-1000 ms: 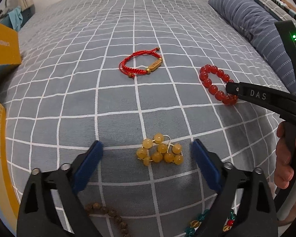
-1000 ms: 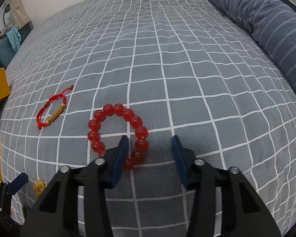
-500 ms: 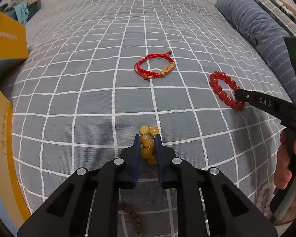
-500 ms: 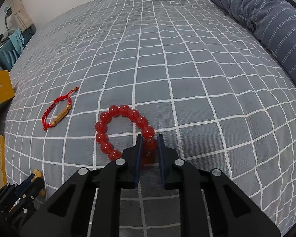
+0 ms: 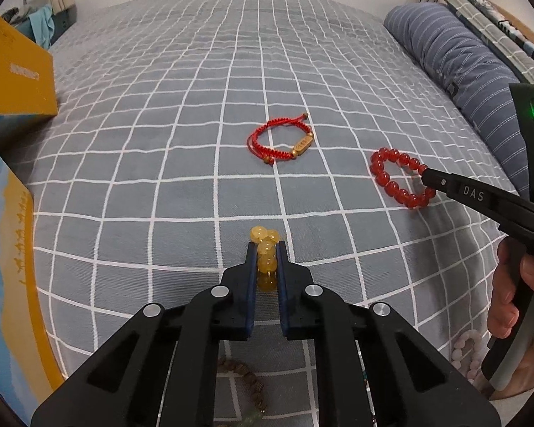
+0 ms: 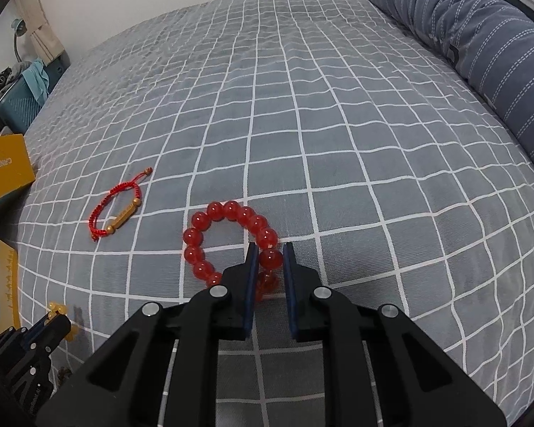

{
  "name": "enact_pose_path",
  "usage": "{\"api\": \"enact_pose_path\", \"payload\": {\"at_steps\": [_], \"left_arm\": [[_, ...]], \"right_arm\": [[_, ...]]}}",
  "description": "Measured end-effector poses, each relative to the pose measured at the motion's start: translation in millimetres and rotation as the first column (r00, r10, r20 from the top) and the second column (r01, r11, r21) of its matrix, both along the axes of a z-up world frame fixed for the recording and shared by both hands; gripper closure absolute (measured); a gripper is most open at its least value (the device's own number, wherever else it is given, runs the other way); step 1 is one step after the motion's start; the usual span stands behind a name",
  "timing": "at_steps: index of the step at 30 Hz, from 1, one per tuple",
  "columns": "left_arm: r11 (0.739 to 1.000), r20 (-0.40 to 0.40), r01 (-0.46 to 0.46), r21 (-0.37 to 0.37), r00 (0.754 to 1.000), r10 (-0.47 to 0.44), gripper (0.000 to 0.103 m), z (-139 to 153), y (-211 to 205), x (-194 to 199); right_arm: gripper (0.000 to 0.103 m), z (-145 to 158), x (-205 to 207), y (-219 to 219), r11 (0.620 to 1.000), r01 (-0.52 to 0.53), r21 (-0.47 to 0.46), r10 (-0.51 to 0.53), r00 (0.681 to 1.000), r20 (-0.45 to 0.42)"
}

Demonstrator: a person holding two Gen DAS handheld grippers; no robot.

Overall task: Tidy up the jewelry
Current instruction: 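Grasp the yellow bead cluster with the left tool while the right tool grasps the red bead bracelet, then carry the yellow beads and red bead bracelet into the white box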

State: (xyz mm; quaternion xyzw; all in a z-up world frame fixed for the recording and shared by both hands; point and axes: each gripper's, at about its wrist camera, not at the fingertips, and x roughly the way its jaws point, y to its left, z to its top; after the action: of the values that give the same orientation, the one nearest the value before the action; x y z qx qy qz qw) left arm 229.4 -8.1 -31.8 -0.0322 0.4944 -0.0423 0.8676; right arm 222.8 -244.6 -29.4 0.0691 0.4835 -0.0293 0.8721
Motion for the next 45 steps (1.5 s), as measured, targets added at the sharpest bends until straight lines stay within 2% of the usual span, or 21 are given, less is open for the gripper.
{"api": "enact_pose_path", "payload": {"at_steps": [7,25,45], "left_arm": [[1.0,0.029,-0.001,0.003,1.0,0.001,0.093,12,5,-5],[1.0,0.079,-0.018,0.014,0.997,0.017,0.093,41,19,-19],[0.998,0.132,-0.046,0.041,0.99,0.04,0.093,82,37,-58]], "right_arm": [[0.09,15,-8,1,1.0,0.017,-0.02,-0.016,0.998,0.056],[0.09,41,-24,8,0.999,0.011,-0.04,-0.007,0.995,0.096],[0.09,81,-64,21,0.998,-0.007,-0.063,0.016,0.99,0.137]]}}
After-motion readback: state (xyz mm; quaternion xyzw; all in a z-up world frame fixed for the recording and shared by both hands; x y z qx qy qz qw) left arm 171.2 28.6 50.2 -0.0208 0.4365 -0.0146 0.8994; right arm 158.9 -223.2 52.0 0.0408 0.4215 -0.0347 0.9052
